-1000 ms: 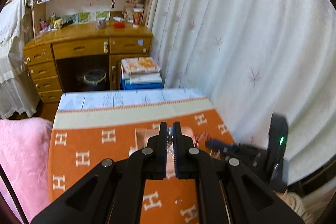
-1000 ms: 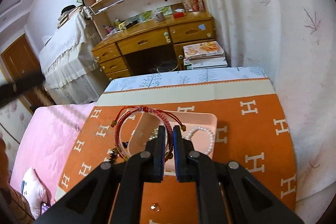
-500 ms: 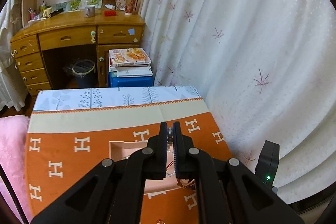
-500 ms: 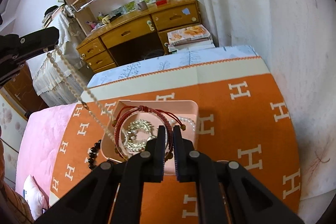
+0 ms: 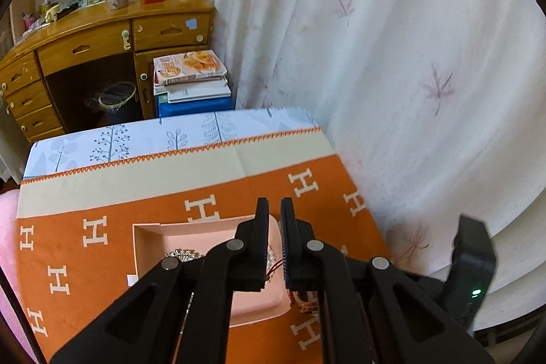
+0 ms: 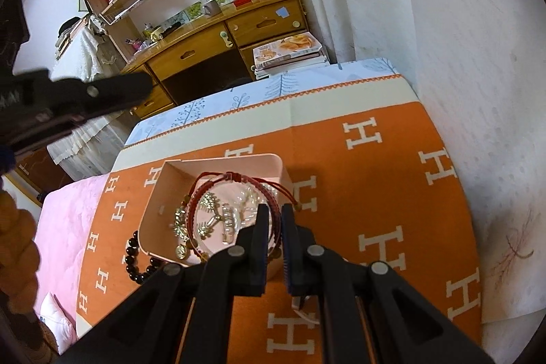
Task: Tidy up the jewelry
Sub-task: 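Carry the necklace and bangles over the pink tray and open both tools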
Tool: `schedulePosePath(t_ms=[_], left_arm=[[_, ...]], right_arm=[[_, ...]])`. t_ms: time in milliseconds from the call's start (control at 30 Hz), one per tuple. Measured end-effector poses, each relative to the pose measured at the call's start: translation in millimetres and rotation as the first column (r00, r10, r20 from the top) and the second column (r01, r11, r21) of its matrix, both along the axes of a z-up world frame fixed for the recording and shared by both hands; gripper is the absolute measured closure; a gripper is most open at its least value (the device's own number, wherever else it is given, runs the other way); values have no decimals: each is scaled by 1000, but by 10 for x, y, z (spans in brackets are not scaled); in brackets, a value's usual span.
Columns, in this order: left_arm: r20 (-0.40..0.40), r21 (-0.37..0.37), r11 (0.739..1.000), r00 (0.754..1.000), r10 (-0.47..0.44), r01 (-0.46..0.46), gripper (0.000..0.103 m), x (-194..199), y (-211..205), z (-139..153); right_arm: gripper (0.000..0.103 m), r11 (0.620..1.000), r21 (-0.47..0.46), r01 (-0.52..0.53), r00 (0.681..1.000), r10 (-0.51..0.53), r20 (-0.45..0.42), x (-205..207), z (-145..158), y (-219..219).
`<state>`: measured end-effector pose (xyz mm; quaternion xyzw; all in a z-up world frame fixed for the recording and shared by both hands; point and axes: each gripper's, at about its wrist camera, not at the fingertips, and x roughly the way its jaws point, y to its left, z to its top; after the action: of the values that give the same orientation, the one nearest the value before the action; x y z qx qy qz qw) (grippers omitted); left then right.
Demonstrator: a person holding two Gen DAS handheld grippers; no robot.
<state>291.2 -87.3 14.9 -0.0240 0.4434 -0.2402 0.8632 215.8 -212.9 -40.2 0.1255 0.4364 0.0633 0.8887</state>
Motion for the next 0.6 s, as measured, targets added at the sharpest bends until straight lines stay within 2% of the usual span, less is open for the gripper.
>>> schedulePosePath(t_ms=[67, 133, 233, 467, 533, 600], left_arm=[[3, 27, 1000, 1000, -3, 3, 89, -5, -40, -60], [6, 48, 999, 1000, 0, 0, 74, -22, -50, -101], [14, 78, 997, 1000, 17, -18, 64, -45, -3, -132], [11, 148, 987, 998, 62, -63, 58, -46, 221, -238], [-8, 154, 985, 997, 81, -79, 50, -38, 313, -284], [-14, 164, 982, 995, 95, -92, 47, -46, 405, -333]], right_arm=[[96, 1000, -2, -5, 1000, 5, -5, 7, -13, 7], [96, 1000, -3, -14, 1000, 14, -13, 30, -31, 34], [96, 999, 6, -36, 999, 36, -32, 89, -72, 110], [96, 997, -2, -79, 993, 78, -86, 291, -219, 341], [95, 996, -14, -93, 989, 91, -117, 360, -277, 421], [93, 994, -19, -106, 984, 102, -146, 408, -348, 478]])
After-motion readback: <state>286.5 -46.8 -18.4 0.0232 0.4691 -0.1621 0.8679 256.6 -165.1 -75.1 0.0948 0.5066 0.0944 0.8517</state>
